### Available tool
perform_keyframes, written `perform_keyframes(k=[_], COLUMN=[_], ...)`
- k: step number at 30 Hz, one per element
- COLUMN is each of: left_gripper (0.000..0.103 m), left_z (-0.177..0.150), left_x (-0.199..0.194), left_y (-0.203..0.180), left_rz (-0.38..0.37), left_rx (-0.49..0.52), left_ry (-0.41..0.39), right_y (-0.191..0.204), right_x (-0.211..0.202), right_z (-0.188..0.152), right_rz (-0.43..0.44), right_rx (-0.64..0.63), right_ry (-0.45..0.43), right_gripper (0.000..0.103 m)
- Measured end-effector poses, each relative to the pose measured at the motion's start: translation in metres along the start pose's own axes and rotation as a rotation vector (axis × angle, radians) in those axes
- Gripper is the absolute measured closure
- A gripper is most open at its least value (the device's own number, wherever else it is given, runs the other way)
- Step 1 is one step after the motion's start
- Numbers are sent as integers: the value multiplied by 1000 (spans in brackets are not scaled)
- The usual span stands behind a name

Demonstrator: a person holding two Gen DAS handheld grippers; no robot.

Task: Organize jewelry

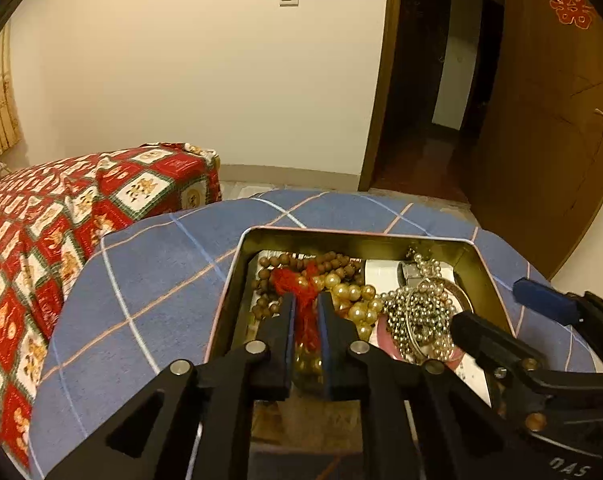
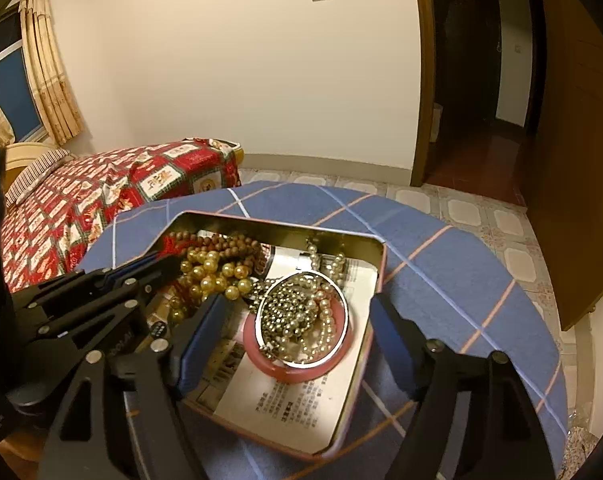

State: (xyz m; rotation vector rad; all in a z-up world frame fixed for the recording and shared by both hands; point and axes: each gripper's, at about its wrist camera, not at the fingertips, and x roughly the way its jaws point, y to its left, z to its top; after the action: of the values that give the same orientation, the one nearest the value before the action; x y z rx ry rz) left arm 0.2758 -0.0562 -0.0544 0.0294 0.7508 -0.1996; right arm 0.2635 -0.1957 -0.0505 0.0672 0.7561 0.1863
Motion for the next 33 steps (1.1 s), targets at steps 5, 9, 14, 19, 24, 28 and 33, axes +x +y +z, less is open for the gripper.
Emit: perform_keyframes(k=[5, 9, 14, 19, 24, 28, 33], left_gripper=[42, 27, 27, 27, 27, 27, 27], left_z=[-3, -10, -20, -32, -39, -46, -57], left_x=[-18, -36, -43, -49, -53, -55, -74], left_y=[2, 9, 11, 12, 12, 11, 8], left_rz=[55, 65, 87, 98, 131, 151, 174], left_rx=[-21, -54, -63, -69, -67, -69, -66], left_ry=[-28, -72, -48, -31, -6, 31, 19], right_y=[1, -3, 2, 5, 8, 11, 14], right_x=[-15, -23, -28, -29, -30, -34, -47], right_z=[-1, -5, -14, -23, -29, -35, -46], right_rz=[-5, 13, 10, 15, 9, -18, -29], right_rx=[12, 45, 63, 73, 76, 65, 64], right_ry=[-21, -25, -18, 2, 34, 62, 66], right_gripper=[18, 7, 7, 7, 7, 7, 7])
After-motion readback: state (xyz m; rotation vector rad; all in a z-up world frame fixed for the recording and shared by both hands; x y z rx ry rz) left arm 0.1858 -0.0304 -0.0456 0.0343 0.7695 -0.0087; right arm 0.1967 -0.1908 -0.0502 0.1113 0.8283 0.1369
